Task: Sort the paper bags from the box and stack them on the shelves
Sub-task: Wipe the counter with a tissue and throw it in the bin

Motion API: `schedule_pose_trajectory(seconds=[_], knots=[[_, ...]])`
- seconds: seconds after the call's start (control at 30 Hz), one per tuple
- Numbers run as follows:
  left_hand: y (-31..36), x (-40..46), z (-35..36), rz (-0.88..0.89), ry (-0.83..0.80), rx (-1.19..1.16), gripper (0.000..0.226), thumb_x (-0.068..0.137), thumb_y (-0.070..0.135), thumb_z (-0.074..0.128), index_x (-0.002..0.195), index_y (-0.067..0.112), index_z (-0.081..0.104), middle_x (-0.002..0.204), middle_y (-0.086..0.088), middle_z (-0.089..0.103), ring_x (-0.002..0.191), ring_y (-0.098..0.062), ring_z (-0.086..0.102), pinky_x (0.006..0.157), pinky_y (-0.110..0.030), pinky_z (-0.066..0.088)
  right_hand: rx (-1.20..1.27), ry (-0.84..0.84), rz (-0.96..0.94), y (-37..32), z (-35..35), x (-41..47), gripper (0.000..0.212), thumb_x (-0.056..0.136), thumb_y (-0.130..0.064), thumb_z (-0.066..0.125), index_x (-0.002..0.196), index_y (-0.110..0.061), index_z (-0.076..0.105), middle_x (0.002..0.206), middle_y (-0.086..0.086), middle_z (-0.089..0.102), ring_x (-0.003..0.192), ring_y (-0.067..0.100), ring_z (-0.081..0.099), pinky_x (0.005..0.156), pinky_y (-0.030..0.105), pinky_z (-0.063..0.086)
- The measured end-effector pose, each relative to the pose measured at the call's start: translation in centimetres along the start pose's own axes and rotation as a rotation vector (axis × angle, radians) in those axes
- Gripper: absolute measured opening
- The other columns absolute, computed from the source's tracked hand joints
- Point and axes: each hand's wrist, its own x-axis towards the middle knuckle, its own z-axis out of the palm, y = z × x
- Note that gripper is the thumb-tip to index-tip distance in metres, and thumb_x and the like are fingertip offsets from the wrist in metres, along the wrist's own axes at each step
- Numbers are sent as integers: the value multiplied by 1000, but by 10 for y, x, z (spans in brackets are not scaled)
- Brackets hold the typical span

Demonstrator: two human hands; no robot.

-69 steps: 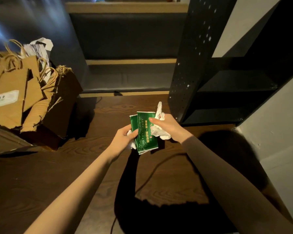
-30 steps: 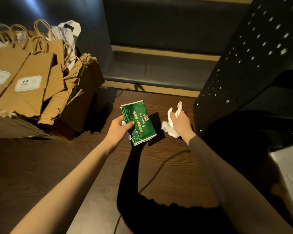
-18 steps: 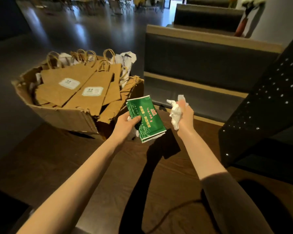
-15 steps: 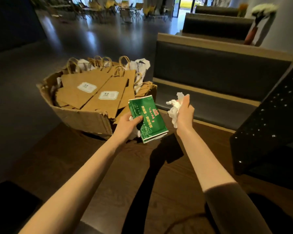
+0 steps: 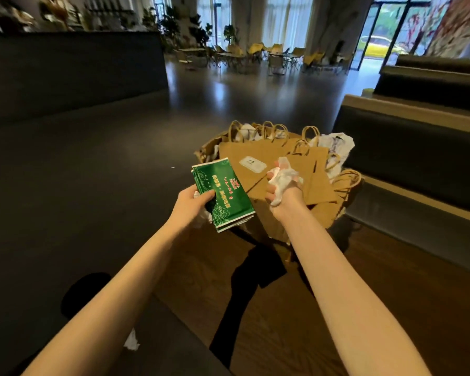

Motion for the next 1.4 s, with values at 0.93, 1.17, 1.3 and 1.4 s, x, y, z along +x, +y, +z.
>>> schedule_pose_trajectory(seconds=[0.93, 1.17, 1.3, 1.4], knots=[[-112, 34, -364, -121, 639, -124, 17, 95, 16, 52, 112, 18, 57, 96, 4, 64, 80, -7, 61, 61, -17, 49, -904, -923, 80, 281, 345, 40, 34, 99, -42, 38, 91, -20, 62, 69, 1, 56, 47, 6, 44, 40, 17, 33], [-142, 106, -447, -248, 673, -62, 21, 94, 18, 54, 115, 17, 59, 105, 2, 64, 94, -6, 59, 84, -22, 47, -1071, -1262, 84, 341, 439, 103, 25, 96, -34, 51, 109, -16, 61, 90, -5, 66, 72, 0, 61, 55, 13, 44], [-152, 144, -479, -332, 642, -51, 25, 96, 20, 51, 118, 12, 58, 105, 1, 62, 98, -11, 58, 82, -20, 46, -1095, -1243, 76, 368, 472, 136, 21, 94, -24, 56, 108, -9, 60, 101, 4, 67, 88, 15, 62, 66, 22, 50], [-167, 161, -493, -427, 690, -122, 17, 97, 19, 46, 110, 12, 55, 101, -1, 59, 95, -14, 56, 79, -27, 43, -1054, -1239, 155, 385, 487, 148, 13, 95, -20, 55, 103, -11, 59, 93, 0, 66, 80, 9, 62, 59, 15, 49]])
